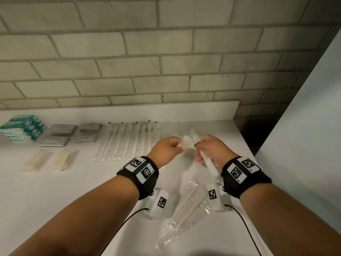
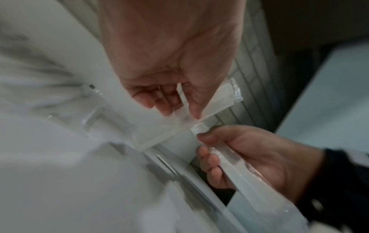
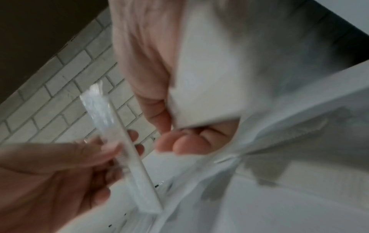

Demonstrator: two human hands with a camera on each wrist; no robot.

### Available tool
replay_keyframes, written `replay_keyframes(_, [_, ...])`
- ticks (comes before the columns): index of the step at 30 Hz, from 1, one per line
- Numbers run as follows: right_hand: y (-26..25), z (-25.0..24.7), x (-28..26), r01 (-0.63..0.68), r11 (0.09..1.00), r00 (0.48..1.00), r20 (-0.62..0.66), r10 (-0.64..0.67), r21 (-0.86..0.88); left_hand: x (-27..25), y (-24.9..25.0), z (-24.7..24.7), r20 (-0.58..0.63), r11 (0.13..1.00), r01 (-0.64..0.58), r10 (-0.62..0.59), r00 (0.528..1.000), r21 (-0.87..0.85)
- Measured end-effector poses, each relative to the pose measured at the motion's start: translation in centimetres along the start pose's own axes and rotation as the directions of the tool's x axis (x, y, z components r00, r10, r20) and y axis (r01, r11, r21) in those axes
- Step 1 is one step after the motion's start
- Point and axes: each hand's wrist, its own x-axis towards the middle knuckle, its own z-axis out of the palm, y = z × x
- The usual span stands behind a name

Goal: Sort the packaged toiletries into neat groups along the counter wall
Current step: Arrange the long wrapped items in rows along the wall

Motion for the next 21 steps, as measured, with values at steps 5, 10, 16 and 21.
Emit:
replay_keyframes(5, [0.5, 0.2, 0.8, -0.162, 0.982, 0.985, 0.040, 0.166, -0.095, -1.1, -1.2, 0.5, 0.128, 0.850, -0.250, 0.216, 0.968, 0.463])
replay_keyframes(10, [-0.1, -0.5, -0.1, 0.036, 0.636, 0.999, 0.048, 0.001, -0.771, -2.7, -3.3, 0.7, 0.278, 0.726, -0.195, 0.006, 0.960, 0.660])
replay_keyframes(16, [1.8, 0.2, 0.3, 0.366, 0.175, 0.927, 0.375, 0.019, -0.914, -2.2, -3.1, 3.1, 0.296, 0.608, -0.214, -0.037, 0.954, 0.765])
replay_keyframes(21, [1.6, 0.7, 1.9, 0.334, 0.062, 0.942, 0.336, 0.027, -0.941, 0.2, -2.9, 2.8, 0.342, 0.627, -0.239, -0.047, 0.938, 0.741])
